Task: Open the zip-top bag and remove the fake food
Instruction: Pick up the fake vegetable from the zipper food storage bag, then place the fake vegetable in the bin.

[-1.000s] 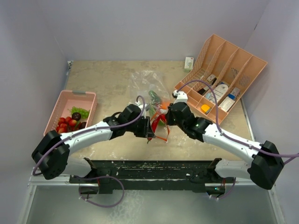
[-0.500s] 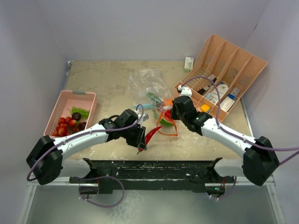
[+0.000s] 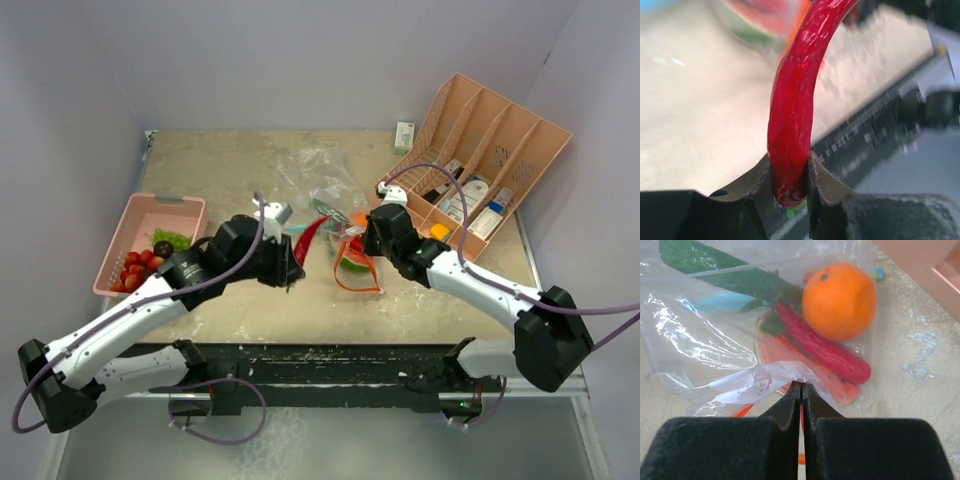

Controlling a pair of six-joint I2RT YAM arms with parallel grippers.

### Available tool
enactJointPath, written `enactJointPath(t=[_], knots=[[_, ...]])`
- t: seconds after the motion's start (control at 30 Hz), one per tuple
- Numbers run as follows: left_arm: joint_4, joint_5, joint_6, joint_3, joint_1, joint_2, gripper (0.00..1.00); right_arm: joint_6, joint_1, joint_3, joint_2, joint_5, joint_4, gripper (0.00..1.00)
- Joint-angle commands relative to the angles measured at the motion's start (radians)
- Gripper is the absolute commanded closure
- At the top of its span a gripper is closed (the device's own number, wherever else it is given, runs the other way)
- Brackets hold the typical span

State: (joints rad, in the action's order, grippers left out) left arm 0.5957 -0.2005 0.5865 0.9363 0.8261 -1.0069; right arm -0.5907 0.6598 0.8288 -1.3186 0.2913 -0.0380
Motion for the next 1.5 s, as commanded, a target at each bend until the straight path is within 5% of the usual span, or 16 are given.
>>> enactJointPath(t=[0.0, 0.2, 0.4, 0.6, 0.83, 1.27, 1.33, 1.43, 1.47], knots=[[0.044, 0.576, 0.109, 0.078, -0.005, 0.045, 0.96, 0.006, -0.004, -0.019, 0.041, -0.015, 0.037, 1.0], [0.109, 1.071, 0.157, 0.126, -0.064, 0.032, 0.93, 0.013, -0.004, -0.042, 0.079, -0.014, 0.03, 1.0], [0.032, 1.172, 0.125, 0.1, -0.342, 0.0, 0.91, 0.016, -0.004, -0.051, 0.088, -0.02, 0.024, 1.0], [-0.059, 1.059, 0.133, 0.001, -0.699, -0.09, 0.9, 0.022, -0.005, -0.058, 0.108, -0.014, 0.006, 1.0], [-0.124, 0.815, 0.193, -0.013, -0.937, -0.207, 0.89, 0.037, -0.004, -0.075, 0.149, 0.011, -0.027, 1.0], [-0.234, 0.394, 0.093, 0.052, -1.004, -0.415, 0.84, 0.027, -0.003, -0.088, 0.153, 0.007, -0.028, 1.0], [-0.237, 0.375, 0.098, 0.049, -1.018, -0.411, 0.74, 0.033, -0.004, -0.083, 0.156, 0.014, -0.037, 1.0], [-0.234, 0.356, 0.096, 0.053, -1.024, -0.393, 0.21, 0.037, -0.004, -0.079, 0.162, 0.017, -0.038, 1.0], [-0.229, 0.351, 0.092, 0.055, -1.023, -0.386, 0.13, 0.037, -0.004, -0.077, 0.162, 0.016, -0.04, 1.0]])
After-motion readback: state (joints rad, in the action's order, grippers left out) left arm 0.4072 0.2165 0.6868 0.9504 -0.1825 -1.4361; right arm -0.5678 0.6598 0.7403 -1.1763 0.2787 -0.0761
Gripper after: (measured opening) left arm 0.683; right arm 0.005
